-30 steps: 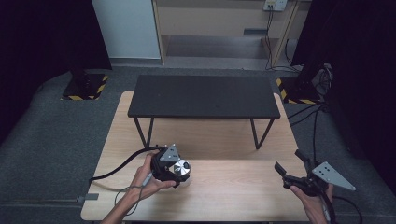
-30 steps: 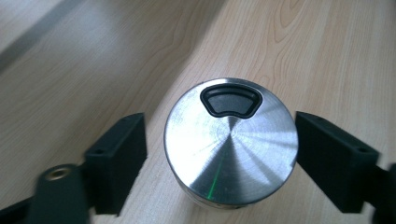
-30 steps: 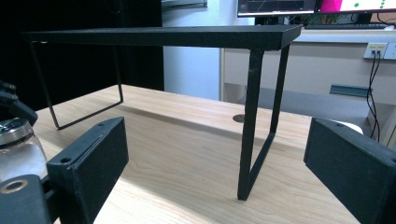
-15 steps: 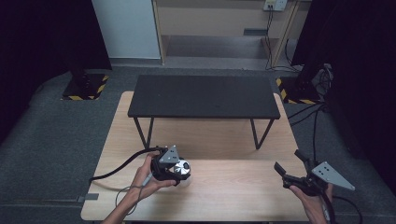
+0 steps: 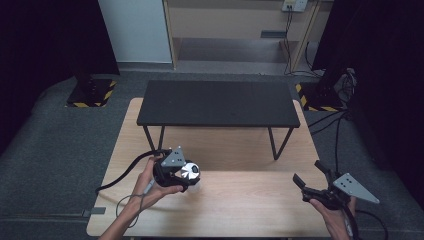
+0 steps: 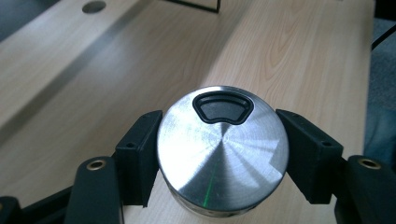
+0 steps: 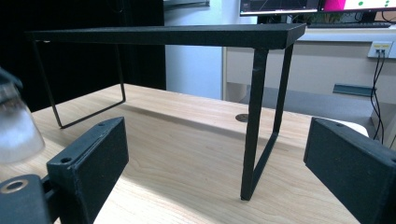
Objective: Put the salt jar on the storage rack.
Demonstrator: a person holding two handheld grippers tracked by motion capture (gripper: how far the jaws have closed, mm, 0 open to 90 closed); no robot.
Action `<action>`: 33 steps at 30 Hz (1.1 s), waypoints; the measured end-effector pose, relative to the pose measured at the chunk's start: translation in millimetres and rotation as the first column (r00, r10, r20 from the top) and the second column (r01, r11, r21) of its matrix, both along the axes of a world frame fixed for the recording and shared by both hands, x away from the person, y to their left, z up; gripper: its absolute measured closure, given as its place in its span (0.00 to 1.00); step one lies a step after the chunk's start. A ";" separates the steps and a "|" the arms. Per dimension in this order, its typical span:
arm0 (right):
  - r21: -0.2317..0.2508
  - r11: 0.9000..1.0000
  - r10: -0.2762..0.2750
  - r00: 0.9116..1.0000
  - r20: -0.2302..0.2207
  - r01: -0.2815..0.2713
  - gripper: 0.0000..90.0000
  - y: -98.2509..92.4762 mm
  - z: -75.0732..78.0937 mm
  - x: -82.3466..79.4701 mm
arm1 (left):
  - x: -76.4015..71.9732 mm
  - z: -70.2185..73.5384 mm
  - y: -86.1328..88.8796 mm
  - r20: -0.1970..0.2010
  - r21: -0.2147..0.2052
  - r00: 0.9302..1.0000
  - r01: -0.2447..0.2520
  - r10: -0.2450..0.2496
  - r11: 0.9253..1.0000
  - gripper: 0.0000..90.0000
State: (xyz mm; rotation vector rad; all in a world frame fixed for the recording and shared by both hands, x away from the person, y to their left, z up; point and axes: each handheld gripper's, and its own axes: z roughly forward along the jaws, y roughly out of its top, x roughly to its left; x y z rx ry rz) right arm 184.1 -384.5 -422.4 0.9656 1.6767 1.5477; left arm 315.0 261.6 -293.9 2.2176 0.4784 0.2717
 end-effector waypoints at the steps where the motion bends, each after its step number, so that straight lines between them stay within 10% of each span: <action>1: 0.000 1.000 0.001 1.000 0.001 -0.001 0.07 -0.1 -0.1 0.1 | 0.9 8.3 1.4 0.000 0.001 1.000 0.009 -0.009 1.000 0.38; 21: 0.001 1.000 0.012 1.000 0.001 -0.012 0.07 0.0 0.0 1.0 | 17.8 188.0 -2.1 0.047 -0.003 0.997 -0.053 0.053 0.999 0.38; 33: 0.002 1.000 0.011 1.000 0.000 -0.011 0.07 0.1 0.0 0.3 | 51.9 211.7 -19.2 0.089 0.010 0.975 -0.204 0.203 0.979 0.38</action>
